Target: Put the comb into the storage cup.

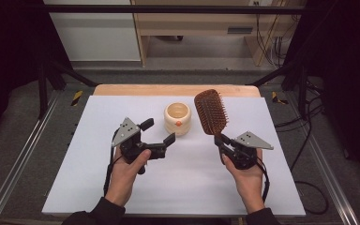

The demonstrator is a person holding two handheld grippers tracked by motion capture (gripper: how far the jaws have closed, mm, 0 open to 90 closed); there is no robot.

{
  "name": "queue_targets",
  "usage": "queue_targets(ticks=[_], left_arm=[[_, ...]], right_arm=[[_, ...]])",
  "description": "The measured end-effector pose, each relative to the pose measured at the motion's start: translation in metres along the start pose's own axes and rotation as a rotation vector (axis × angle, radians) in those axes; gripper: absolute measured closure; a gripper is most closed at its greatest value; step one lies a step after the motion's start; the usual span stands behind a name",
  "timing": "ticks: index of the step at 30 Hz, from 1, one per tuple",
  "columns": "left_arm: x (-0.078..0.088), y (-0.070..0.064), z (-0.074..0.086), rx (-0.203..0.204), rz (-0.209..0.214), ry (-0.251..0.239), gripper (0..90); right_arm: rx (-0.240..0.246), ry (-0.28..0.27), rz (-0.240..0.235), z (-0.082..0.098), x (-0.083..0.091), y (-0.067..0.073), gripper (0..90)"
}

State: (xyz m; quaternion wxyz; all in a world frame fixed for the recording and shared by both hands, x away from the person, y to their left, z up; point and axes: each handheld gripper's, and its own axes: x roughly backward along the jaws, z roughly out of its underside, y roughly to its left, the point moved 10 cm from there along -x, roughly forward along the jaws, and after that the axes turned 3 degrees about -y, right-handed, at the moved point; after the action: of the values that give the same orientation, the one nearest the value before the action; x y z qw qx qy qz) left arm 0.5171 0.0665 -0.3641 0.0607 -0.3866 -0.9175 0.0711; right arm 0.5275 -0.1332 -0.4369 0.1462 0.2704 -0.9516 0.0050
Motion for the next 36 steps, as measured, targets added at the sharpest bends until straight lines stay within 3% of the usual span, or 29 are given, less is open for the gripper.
queue_targets(ticks=[13, 36], left_arm=[[0.008, -0.003, 0.002, 0.030, 0.013, -0.007, 4.1], [-0.001, -0.010, 0.002, 0.084, 0.027, -0.017, 4.1]], right_arm=[[0.012, -0.007, -0.023, -0.001, -0.005, 0.015, 72.6], [0.065, -0.015, -0.103, -0.002, -0.012, 0.056, 72.5]])
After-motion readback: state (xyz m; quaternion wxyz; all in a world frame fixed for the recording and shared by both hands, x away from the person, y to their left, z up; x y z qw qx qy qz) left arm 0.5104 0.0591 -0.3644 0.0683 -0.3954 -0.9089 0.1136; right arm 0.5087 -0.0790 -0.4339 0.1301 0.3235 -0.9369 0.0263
